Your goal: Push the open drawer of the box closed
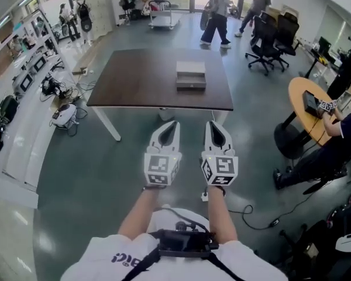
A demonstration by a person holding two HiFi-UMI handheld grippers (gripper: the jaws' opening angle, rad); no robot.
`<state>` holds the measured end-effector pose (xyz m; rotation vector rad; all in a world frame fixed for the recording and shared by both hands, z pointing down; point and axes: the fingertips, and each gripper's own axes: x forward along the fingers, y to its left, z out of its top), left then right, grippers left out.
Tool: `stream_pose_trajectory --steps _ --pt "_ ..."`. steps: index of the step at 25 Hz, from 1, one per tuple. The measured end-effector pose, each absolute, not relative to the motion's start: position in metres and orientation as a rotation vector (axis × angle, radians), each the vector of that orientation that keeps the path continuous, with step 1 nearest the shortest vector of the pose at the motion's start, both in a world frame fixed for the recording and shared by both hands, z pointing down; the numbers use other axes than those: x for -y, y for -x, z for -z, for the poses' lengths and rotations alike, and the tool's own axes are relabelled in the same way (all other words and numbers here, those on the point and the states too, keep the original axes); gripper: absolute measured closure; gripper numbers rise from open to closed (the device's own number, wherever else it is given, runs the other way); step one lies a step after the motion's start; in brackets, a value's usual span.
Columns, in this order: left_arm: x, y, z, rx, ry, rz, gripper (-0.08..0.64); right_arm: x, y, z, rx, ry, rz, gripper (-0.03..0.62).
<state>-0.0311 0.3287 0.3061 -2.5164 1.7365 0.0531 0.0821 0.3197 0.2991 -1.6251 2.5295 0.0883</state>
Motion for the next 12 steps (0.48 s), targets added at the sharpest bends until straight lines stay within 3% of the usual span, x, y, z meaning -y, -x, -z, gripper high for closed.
stream_pose_trajectory --steps 5,12 --pt "-0.311 0.078 -0.331 -1.770 2.608 -0.096 0.565 -0.300 -0.031 -0.322 -2.555 1.656 0.022 0.600" --pt "-0.276 0.092 -0.351 -1.768 2.707 -0.181 0.565 -0.267 -0.017 -0.332 -2.573 1.691 0.061 0.600"
